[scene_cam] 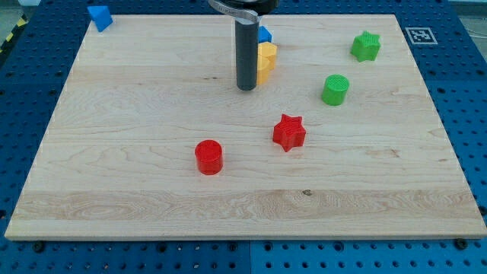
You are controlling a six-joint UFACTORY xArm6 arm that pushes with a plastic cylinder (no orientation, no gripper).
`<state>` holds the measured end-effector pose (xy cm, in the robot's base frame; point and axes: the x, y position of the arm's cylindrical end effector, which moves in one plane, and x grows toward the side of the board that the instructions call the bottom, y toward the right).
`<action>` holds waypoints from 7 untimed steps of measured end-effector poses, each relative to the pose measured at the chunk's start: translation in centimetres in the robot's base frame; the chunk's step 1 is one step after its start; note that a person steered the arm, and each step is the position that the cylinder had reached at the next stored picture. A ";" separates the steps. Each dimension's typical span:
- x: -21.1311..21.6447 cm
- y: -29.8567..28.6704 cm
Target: Move the yellow heart towards the left side of the blue cube
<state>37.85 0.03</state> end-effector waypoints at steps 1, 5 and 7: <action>0.0 1.5; -1.1 7.7; -1.1 5.7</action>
<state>36.73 5.70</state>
